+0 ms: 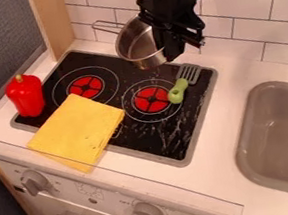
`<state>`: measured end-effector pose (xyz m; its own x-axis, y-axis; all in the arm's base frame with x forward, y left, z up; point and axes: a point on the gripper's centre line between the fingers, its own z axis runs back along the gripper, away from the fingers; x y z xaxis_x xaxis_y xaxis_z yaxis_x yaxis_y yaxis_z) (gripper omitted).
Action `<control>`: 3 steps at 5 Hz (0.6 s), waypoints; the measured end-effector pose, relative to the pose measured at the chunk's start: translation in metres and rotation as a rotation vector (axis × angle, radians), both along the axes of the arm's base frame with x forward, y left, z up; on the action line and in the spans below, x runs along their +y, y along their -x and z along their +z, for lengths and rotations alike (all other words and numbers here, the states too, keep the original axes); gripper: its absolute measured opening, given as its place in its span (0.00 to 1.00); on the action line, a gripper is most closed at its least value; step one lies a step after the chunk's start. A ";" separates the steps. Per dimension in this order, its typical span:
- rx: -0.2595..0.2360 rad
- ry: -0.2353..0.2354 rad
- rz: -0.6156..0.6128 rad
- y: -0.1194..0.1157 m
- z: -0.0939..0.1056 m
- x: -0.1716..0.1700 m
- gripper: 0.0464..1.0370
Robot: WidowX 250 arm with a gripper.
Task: Picked the silver pot and put it between the two burners
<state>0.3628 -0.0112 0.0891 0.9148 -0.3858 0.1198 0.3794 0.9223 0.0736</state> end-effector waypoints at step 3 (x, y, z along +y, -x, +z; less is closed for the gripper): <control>0.112 0.003 0.107 -0.018 -0.045 0.062 0.04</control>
